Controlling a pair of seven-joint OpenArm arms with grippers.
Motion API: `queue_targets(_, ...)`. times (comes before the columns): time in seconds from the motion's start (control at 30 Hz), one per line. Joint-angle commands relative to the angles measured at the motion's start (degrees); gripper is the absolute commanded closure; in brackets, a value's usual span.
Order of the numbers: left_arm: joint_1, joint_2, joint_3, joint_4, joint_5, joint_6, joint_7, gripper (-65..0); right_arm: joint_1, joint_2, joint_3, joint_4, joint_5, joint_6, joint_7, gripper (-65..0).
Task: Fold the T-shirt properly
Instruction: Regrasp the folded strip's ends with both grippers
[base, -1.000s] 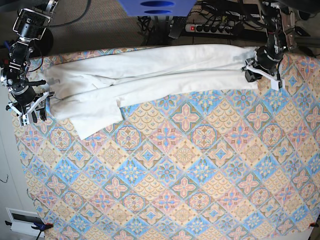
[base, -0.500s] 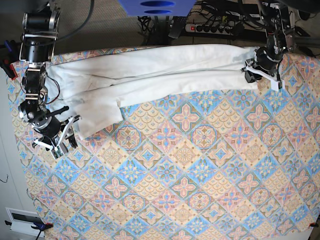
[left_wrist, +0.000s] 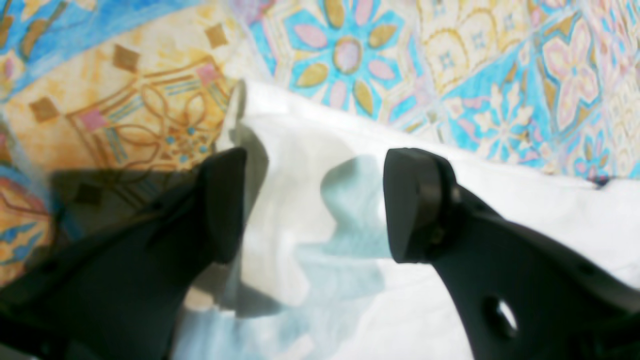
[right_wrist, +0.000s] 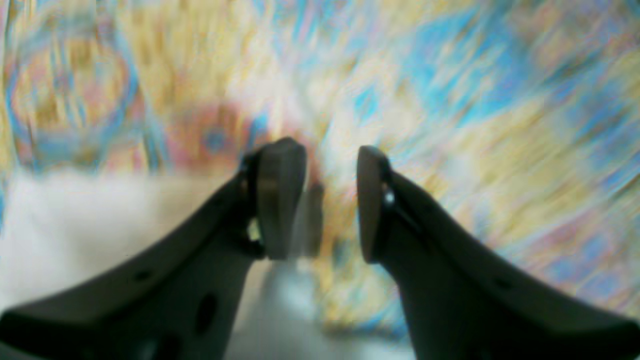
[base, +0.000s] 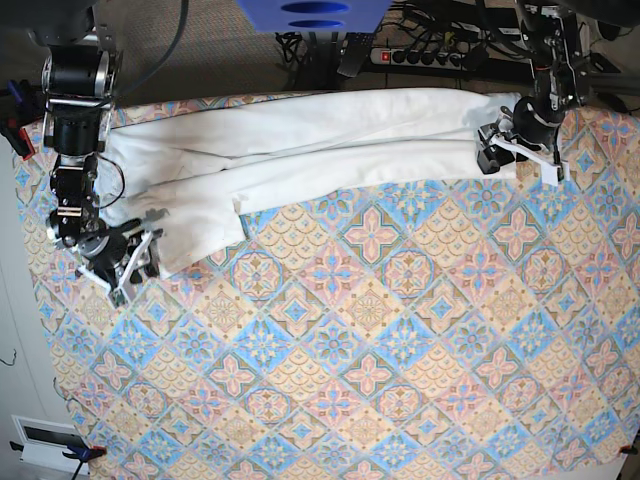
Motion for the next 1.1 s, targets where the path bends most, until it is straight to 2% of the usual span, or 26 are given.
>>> queue_targets(0.0, 0.03, -0.85, -0.27, 0.73, -0.79, 0.25, -0.60, -42.1, 1.37, 1.12, 0.29, -0.28, 0.59, 0.04, 1.35, -20.8)
queue_targets(0.07, 0.03, -0.85, -0.27, 0.73, -1.23, 0.25, 0.63, -42.1, 1.37, 1.12, 0.29, -2.83, 0.59, 0.04, 1.53, -21.4)
queue_targets(0.27, 0.03, -0.59, -0.36, 3.36, -1.31, 0.25, 1.86, -42.1, 4.54, 1.12, 0.29, -6.53, 0.59, -1.46, 3.38, -29.8)
queue_targets(0.73, 0.12, -0.94, -4.49, 3.54, -11.69, 0.07, 1.86, -42.0, 4.62, 1.12, 0.29, -6.88, 0.59, -1.46, 3.38, -30.0)
queue_targets(1.07, 0.03, -0.94, -4.49, 3.63, -12.65, 0.07, 1.86, -42.0, 4.71, 1.12, -6.04, -6.97, 0.59, -1.46, 3.38, -30.0)
